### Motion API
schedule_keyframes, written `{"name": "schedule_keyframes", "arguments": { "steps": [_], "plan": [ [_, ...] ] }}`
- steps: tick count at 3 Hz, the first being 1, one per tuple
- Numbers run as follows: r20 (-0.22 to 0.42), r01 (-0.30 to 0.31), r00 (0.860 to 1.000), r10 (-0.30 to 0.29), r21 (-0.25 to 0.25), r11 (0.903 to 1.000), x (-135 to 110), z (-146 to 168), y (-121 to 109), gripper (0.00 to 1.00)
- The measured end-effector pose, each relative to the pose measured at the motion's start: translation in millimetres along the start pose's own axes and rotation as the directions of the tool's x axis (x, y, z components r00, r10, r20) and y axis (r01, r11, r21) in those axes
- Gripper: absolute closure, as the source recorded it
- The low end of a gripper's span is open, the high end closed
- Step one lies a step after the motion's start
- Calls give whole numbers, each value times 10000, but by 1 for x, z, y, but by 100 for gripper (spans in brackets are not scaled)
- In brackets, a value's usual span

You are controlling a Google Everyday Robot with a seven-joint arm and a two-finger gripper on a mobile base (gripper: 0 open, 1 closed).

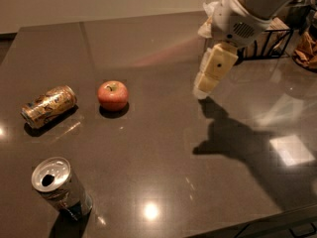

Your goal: Move apple near redbull can

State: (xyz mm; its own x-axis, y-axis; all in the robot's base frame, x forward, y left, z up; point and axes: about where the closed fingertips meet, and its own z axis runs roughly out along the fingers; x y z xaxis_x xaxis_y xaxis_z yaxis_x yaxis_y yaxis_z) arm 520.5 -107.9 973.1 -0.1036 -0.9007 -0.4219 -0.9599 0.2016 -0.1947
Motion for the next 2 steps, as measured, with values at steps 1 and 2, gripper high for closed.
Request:
{"name": "schedule_keyframes", "arguments": {
  "steps": [1, 2],
  "plan": [
    [826, 439, 9957, -410, -336, 9985, -51, 31, 7, 0],
    [1086, 757, 9918, -675, -730, 9945, -91, 71, 18, 0]
  ]
}}
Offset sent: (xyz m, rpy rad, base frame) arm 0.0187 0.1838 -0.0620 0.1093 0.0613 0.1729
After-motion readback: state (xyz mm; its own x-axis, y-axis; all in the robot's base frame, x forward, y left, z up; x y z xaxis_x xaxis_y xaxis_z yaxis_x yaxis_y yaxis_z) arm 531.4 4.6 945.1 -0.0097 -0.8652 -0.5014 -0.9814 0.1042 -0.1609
